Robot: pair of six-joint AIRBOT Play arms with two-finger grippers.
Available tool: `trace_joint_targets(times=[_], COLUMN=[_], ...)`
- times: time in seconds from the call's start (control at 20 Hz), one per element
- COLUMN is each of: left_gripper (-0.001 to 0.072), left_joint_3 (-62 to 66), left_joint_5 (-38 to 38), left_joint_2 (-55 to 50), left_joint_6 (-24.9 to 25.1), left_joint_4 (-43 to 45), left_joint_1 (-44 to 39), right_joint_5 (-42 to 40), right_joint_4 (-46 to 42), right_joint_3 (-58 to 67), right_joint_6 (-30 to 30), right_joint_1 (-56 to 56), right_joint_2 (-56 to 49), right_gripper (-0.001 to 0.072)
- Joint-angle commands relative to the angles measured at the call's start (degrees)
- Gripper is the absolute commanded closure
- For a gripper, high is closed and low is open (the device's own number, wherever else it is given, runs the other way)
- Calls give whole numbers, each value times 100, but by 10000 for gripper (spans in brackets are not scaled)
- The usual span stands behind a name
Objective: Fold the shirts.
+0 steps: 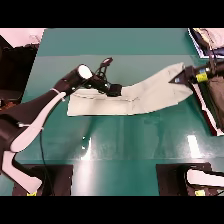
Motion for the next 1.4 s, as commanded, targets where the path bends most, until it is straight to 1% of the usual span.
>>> trace_joint_targets(times=[0.0,0.2,0.45,0.55,0.75,0.85,1.0,1.1,1.2,1.35], left_gripper=[684,684,684,684,685,685,684,684,684,684], left_joint_3=[474,490,492,503,586,592,590,592,592,592], left_joint_5=[-11,17,26,-44,-308,-433,-866,-1235,-1539,-1818], left_joint_2=[-651,-848,-852,-846,-671,-415,173,638,1091,1746], left_joint_6=[-111,-166,-160,-153,-146,-87,31,153,162,302], left_joint_4=[-17,66,243,258,348,601,1088,1377,1613,1797], left_joint_1=[-157,-155,-118,-61,162,323,699,1049,1429,1961], right_joint_5=[103,136,131,2,-306,-387,-514,-595,-708,-741], right_joint_4=[0,-4,-7,-7,-2,-9,-2,-2,0,2], right_joint_3=[1012,2011,3101,3193,2809,2769,2776,2776,2776,2778], right_joint_6=[590,872,1080,1115,1038,964,938,885,800,787], right_joint_1=[874,1766,2522,2734,2944,3003,3060,3099,3158,3342], right_joint_2=[-107,-673,-1401,-1519,-1513,-1515,-1515,-1515,-1534,-1714], right_gripper=[698,698,698,698,698,698,698,698,698,698])
